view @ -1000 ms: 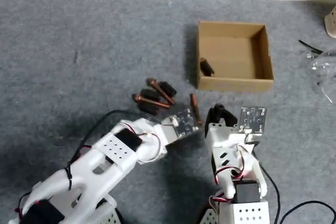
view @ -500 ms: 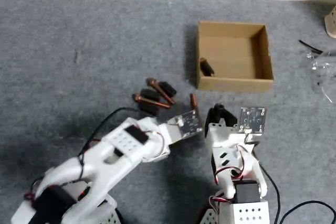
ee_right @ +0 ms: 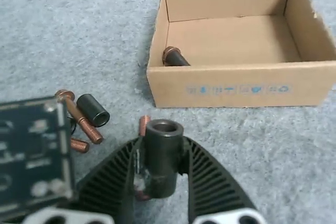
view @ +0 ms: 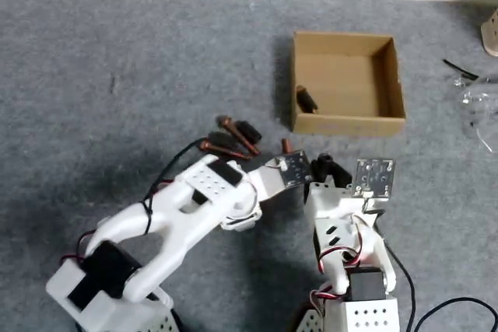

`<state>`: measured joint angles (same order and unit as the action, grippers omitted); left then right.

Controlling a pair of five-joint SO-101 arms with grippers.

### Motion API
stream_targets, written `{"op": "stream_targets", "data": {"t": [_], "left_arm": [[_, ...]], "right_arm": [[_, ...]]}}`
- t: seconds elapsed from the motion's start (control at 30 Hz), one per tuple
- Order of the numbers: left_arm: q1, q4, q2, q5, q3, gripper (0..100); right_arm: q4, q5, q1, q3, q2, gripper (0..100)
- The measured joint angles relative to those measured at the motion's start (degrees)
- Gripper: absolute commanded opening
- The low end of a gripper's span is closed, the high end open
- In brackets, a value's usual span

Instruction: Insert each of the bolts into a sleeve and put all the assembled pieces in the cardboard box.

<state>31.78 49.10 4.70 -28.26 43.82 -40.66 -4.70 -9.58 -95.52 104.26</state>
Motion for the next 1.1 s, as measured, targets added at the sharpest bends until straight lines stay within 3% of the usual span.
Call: {"op": "stream_targets", "data": {"t": [0.13,0.33,0.7,1.1], "left_arm": [[1.32,3.16,-2.46,-1.67,-2.55,0],[1.58,6.68,-5.71,-4.04,-6.15,1],[1.58,6.95,-5.71,-2.02,-6.33,1],[-5.98,-6.59,4.13,7.65,4.22,1]], "right_arm": [[-0.09,0.18,0.18,0.00,0.00,0.5],[-0.18,0.18,0.26,0.00,-0.09,0.5],[-0.18,0.26,0.18,0.00,-0.09,0.5],[-0.09,0.26,0.09,0.00,0.00,0.5]]}}
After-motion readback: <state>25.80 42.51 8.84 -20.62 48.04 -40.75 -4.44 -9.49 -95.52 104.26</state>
